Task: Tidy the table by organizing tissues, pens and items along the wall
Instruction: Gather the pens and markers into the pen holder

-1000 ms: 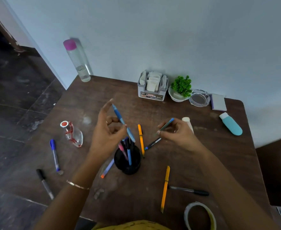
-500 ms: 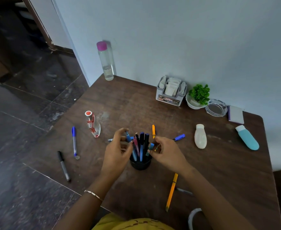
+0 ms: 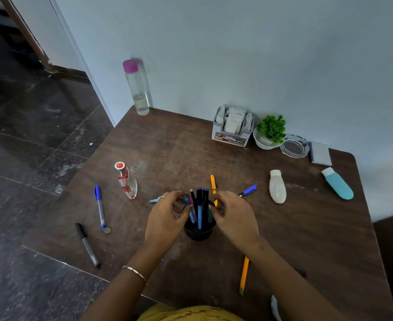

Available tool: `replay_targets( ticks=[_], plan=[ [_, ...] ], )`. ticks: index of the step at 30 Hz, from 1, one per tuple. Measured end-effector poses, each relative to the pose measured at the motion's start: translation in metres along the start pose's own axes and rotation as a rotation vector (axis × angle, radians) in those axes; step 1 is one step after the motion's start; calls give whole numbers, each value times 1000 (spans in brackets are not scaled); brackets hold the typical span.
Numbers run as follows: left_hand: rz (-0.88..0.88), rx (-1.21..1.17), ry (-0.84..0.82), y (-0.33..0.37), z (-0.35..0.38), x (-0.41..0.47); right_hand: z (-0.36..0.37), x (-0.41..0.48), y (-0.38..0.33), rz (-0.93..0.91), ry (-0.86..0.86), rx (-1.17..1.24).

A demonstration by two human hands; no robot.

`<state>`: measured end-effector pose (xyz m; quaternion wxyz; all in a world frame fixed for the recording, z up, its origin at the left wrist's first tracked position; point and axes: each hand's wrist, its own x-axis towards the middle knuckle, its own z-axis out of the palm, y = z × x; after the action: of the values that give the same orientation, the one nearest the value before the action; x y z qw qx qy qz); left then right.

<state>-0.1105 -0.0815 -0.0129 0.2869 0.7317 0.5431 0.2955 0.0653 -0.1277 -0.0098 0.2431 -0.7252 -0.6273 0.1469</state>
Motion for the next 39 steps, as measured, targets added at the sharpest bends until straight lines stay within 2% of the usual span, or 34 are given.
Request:
replay_targets(
  ticks=[4, 7, 10, 15, 17, 20, 25, 27, 30, 33, 35, 39],
  plan=[
    [-21, -93, -9, -2, -8, 4, 1, 2, -4, 33, 45, 55],
    [-92, -167, 66, -11, -16, 15, -2, 6, -4, 90, 115, 103],
    [-70, -7, 55, -37, -18, 36, -2, 14, 15, 218, 152, 95],
    [6, 330, -329, -75, 0, 70, 7, 33, 58, 381, 46, -50],
    [68, 434, -397, -80, 9, 76, 11, 40, 68, 486, 12, -62],
    [117, 512, -408, -80, 18, 80, 16, 48, 73, 594, -14, -33],
    [176, 571, -367, -76, 18, 80, 26, 60, 77, 662, -58, 8],
    [123, 429, -262, -69, 13, 79, 27, 62, 74, 706, -65, 50],
    [-46, 19, -74, -48, -3, 78, 26, 64, 76, 795, -66, 150],
    [-139, -263, 5, -28, -20, 67, 22, 62, 79, 866, -26, 291],
    [-134, -393, 15, -21, -28, 55, 15, 56, 73, 832, 71, 391],
    [-104, -498, -8, -7, -40, 30, -12, 35, 42, 592, 237, 644]
  ],
)
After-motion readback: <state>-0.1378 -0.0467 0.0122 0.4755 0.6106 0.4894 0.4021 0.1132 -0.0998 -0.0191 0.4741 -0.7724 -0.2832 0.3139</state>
